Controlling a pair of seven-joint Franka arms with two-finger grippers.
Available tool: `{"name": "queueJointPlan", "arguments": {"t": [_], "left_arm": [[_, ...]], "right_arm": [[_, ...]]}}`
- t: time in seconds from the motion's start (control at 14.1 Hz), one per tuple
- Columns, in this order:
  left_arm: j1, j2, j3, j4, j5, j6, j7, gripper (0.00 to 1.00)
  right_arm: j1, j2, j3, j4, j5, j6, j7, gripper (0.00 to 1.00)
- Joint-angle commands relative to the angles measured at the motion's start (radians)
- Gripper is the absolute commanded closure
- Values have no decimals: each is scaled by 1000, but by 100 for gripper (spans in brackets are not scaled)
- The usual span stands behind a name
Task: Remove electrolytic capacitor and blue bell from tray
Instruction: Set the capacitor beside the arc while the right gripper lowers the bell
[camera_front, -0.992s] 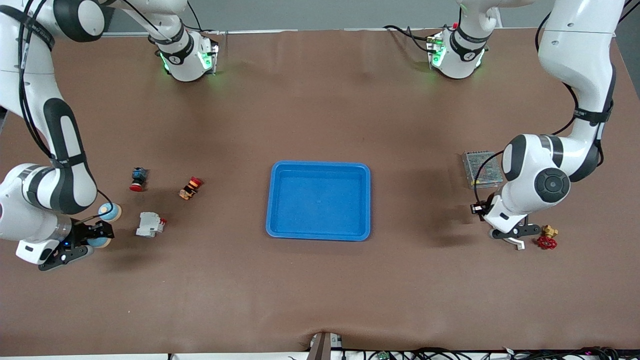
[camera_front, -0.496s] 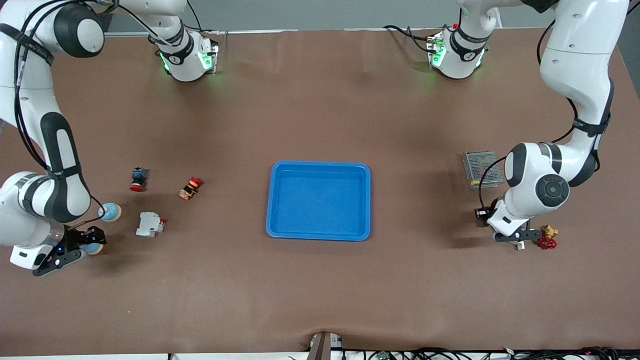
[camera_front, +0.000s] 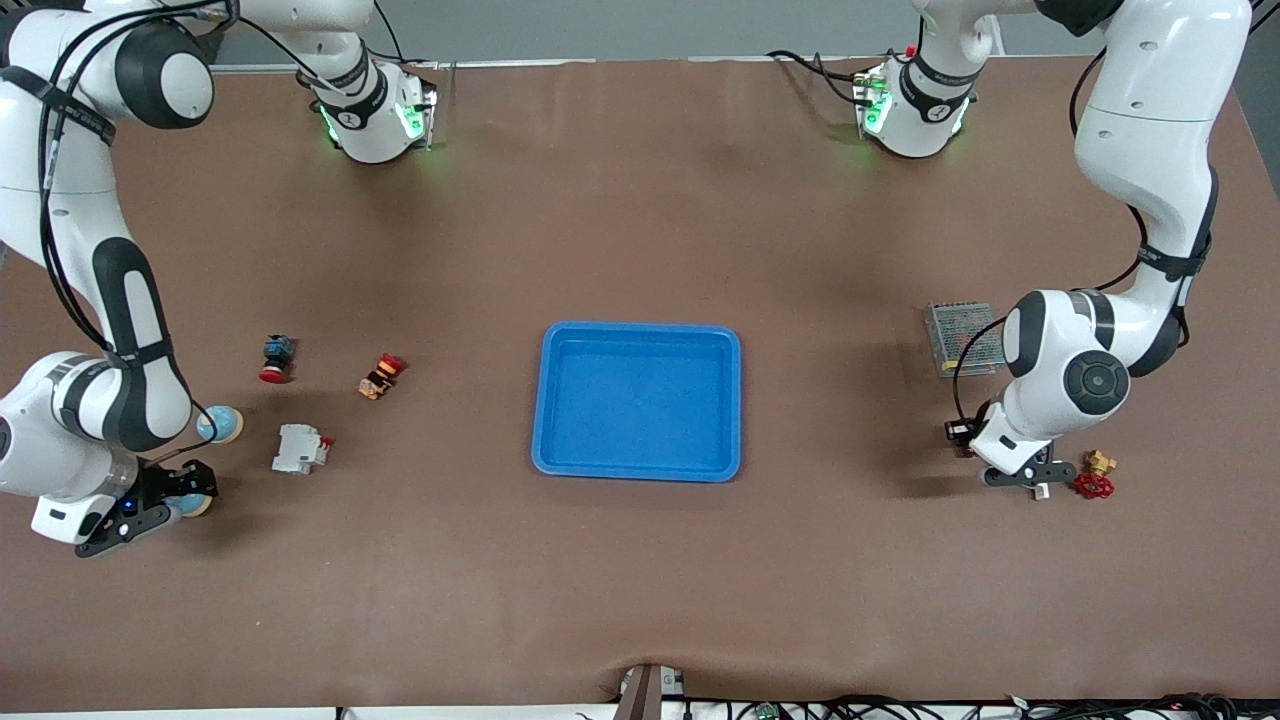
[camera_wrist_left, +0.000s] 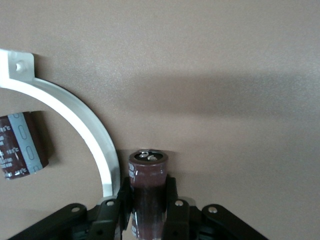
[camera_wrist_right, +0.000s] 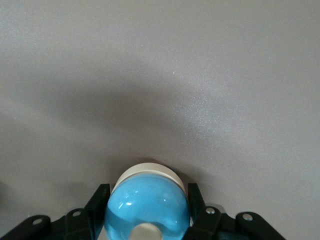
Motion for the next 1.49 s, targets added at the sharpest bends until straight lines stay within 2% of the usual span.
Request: {"name": "queueJointPlan", "arguments": {"t": [0.0, 0.85, 0.92, 0.99, 1.06, 1.13, 1.21, 1.42], "left_arm": [[0, -2, -8, 11, 19, 13, -6, 100], [-10, 25, -8, 20, 8, 56, -17, 100], [-10, 26, -8, 20, 8, 57, -18, 100], [-10, 28, -8, 22, 8, 62, -20, 100], [-10, 32, -8, 23, 8, 63, -20, 92], [-10, 34, -8, 28, 10, 63, -19, 37], [-10, 32, -8, 28, 10, 63, -18, 0], [-4, 9, -8, 42, 8, 56, -12, 0]], "right_arm": [[-21, 26, 22, 32, 13, 9, -26, 100], [-18, 39, 25, 32, 36, 28, -23, 100], [-18, 39, 25, 32, 36, 29, -22, 94], [-20, 41, 25, 32, 42, 32, -14, 22], [-21, 41, 25, 32, 89, 32, -23, 0], [-20, 38, 24, 32, 115, 29, -31, 0], [-20, 36, 24, 32, 118, 25, -37, 0], [-21, 24, 24, 32, 118, 13, -40, 0]]}}
